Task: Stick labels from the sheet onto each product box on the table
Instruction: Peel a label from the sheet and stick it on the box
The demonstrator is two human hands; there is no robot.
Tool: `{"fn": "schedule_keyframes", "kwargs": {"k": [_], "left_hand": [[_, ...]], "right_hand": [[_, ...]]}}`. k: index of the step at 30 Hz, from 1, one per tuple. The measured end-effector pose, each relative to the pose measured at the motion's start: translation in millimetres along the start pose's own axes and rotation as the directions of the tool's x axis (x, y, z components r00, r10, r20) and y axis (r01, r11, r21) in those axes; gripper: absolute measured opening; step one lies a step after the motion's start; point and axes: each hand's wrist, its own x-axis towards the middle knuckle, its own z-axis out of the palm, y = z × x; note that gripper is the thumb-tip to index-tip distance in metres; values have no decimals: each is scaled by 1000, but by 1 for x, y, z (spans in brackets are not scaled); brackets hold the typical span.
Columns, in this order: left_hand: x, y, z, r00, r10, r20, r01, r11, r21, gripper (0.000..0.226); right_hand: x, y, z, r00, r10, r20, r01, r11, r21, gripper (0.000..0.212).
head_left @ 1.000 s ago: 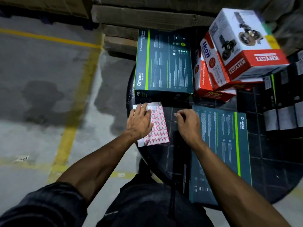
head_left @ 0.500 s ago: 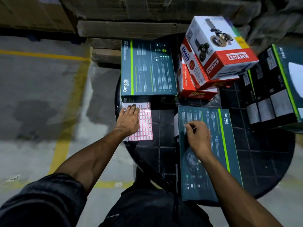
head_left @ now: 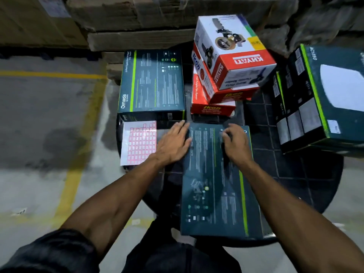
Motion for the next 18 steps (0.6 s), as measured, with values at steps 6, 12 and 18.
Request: {"fn": "schedule_keyframes", "kwargs": {"k": [6, 12, 18], "left_hand": [[35, 50, 2, 969, -187, 160, 176, 981, 79, 71], [23, 65, 12, 953, -264, 146, 244, 960, 140, 72], [-12, 80, 25, 950, -280, 136, 261, 954, 146, 69]], "right_hand": [[38, 15, -20, 989, 69, 133, -55, 993, -107, 21], [27, 32, -23, 992, -3, 127, 20, 991, -132, 21], [-3, 40, -23, 994, -77, 73, 83, 993, -89, 19]]}}
